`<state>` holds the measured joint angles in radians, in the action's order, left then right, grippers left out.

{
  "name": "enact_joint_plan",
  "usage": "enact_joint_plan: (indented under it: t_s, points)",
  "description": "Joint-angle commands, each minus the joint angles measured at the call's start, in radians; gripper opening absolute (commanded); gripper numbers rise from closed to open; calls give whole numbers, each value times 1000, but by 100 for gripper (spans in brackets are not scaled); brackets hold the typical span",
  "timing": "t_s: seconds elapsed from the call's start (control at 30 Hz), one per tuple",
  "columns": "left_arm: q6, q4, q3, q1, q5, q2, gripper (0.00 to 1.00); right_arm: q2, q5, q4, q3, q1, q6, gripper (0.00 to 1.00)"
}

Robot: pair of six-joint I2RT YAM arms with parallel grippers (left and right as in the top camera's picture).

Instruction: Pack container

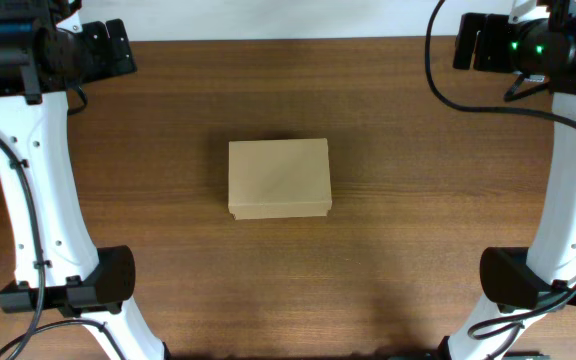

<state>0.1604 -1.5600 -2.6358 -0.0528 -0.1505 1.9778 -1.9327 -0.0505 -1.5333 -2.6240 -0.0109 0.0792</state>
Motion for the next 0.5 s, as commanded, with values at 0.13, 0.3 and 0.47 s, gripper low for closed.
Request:
enact_joint_plan:
  t_s: [0.13,0.3,0.47]
  points:
    - [-5,-1,-9,-4,-4,-8,100,95,13,2,-5,-2,3,99]
    - [-5,-1,-9,-4,-4,-8,100,290,13,3,93,-3,3,99]
    - [-5,-1,-9,-4,-4,-8,100,567,-32,53,385,-3,3,99]
